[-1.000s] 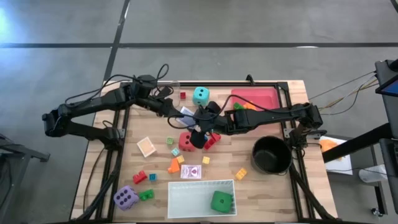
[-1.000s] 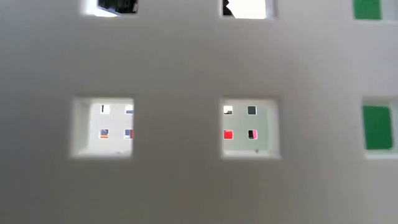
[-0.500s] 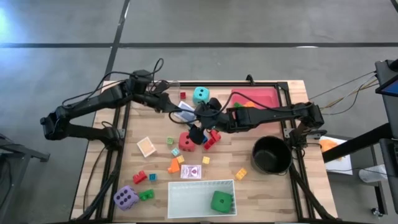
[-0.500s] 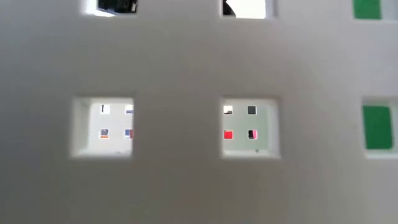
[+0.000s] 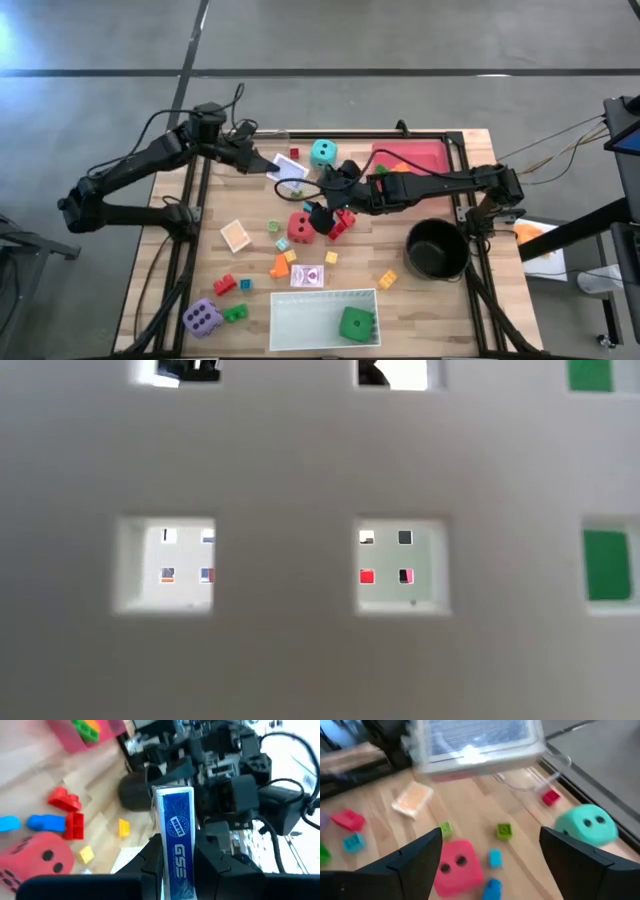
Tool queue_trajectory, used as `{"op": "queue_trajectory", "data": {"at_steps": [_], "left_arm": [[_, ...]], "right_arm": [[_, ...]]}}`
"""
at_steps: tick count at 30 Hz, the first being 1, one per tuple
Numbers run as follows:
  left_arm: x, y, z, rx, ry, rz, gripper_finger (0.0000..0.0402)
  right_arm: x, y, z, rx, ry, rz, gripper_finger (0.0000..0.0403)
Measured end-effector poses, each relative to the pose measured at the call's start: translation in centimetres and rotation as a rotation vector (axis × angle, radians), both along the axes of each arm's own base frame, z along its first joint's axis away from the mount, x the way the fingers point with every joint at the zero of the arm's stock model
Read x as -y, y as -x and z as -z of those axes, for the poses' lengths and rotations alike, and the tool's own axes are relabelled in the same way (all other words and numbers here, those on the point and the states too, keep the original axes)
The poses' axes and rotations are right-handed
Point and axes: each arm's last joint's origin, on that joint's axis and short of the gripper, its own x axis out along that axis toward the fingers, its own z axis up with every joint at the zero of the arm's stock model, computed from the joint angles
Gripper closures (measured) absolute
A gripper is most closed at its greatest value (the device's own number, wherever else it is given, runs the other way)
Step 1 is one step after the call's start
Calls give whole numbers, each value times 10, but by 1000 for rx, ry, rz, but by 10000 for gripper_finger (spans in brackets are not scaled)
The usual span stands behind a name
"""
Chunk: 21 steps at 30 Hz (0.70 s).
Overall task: Pick & Place Toys
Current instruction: Put the blue deck of cards into the transparent bin
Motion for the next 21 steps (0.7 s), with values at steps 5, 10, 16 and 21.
{"op": "queue_trajectory", "data": {"at_steps": [5,10,16,21], "left_arm": [[-14,18,-1,-10,-23,-100,336],[-32,31,7,-103,-64,-280,336],[-42,37,28,-359,-162,-424,336],[-46,41,44,-594,-271,-482,336]], "right_arm": [[1,11,-2,-39,-44,51,80],[-1,13,-2,-35,-80,79,80],[-3,15,-1,-42,-98,89,80],[-8,16,0,-57,-97,77,80]]}}
